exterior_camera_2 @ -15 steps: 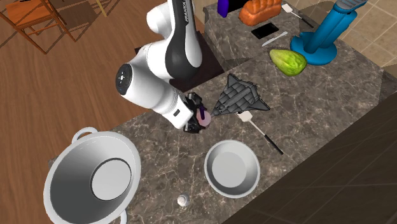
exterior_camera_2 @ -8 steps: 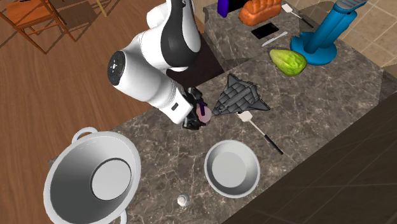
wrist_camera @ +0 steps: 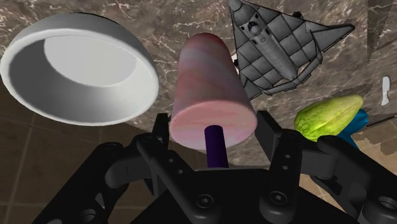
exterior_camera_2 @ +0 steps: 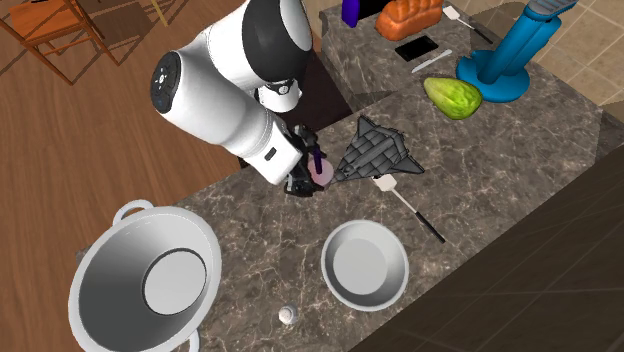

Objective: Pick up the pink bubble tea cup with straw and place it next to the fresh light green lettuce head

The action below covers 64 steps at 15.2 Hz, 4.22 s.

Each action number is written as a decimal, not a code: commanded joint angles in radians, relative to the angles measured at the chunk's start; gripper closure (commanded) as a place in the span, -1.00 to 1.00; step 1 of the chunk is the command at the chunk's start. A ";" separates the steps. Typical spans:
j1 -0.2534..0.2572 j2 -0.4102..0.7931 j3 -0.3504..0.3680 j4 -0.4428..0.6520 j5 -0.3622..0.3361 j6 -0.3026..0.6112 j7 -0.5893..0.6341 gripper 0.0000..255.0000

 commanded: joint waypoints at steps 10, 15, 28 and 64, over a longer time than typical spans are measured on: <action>0.000 -0.034 0.003 0.111 -0.038 -0.111 0.086 1.00; -0.001 -0.039 0.002 0.170 -0.046 -0.164 0.119 1.00; 0.042 -0.372 0.215 -0.143 -0.154 0.003 0.379 1.00; 0.239 -0.645 0.950 -0.510 0.072 0.448 1.036 1.00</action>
